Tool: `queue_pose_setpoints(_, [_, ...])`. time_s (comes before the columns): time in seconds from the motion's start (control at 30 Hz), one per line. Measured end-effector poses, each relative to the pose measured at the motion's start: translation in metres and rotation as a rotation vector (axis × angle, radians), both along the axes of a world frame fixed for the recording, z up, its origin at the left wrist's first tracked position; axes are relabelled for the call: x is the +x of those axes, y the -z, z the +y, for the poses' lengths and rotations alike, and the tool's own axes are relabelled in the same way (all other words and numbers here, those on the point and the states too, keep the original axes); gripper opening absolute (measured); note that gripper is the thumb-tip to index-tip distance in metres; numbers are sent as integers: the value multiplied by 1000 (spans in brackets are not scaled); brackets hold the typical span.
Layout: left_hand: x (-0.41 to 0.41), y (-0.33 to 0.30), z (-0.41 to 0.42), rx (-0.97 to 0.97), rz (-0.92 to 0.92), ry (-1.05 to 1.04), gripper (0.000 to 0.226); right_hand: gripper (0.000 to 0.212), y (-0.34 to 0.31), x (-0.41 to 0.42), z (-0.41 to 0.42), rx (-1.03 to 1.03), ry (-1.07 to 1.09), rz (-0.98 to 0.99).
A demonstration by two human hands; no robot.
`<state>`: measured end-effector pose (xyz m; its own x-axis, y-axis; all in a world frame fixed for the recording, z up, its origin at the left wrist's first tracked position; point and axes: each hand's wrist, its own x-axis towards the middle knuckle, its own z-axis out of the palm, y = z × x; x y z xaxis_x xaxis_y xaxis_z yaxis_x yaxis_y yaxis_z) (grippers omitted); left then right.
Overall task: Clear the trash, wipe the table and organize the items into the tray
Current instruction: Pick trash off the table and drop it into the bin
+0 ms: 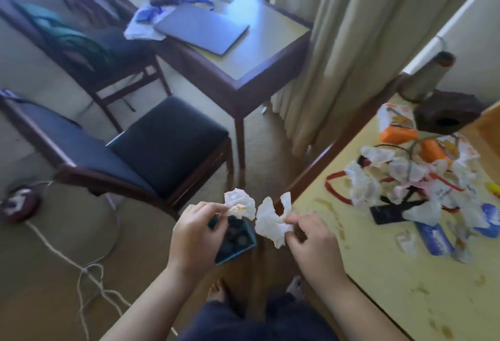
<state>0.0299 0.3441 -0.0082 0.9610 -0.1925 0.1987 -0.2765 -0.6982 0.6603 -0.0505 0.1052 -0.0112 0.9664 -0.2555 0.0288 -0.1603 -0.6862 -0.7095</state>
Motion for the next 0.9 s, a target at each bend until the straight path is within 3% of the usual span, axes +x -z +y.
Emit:
queue_pose_setpoints(0.3, [5,75,58,83,249,-173,17,22,100,48,91,105,-70,199])
queue_pose_setpoints(0.57, [26,246,53,137,502,-238,17,11,306,109,121,65,-66,595])
queue_pose_setpoints(0.67, [40,315,47,150,584,-263,16,20,381,126,124,35,-60,675])
queue_pose_setpoints(0.77, [54,375,40,204,638,-275,9,47,437,134,123,107,-147,847])
queue_pose_setpoints(0.9, [64,426,29,217,688,-288,11,64,455,127,115,122,-215,914])
